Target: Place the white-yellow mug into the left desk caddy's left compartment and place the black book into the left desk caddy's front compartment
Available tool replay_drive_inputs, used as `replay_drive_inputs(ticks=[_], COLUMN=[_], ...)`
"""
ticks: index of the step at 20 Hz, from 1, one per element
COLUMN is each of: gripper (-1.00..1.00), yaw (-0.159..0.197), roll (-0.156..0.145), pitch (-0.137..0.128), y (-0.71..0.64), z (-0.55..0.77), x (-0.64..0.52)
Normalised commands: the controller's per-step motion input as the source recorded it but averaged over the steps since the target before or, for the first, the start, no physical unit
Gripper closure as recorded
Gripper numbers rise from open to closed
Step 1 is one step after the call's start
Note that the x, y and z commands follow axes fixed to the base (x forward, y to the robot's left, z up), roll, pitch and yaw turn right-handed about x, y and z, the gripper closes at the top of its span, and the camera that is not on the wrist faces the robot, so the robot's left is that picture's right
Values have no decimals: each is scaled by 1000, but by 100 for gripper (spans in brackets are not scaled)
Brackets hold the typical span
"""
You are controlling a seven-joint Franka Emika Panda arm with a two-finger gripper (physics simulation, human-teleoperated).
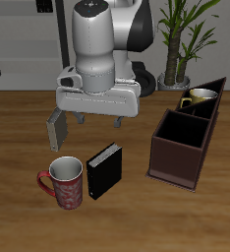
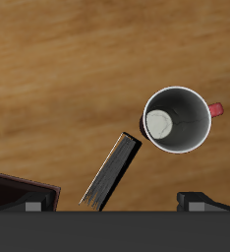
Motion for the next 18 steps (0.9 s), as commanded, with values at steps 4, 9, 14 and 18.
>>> replay_drive_inputs(ticks=[4, 9, 14, 18], gripper=[-100, -100, -100, -100], yaw=[-35, -52, -43, -6], roll=[-32, -31, 0, 10], pitch=[-37, 11, 19, 26], y=[-96, -93, -22, 54], z=[-349, -388, -274, -226], x=[-57, 5, 43, 63])
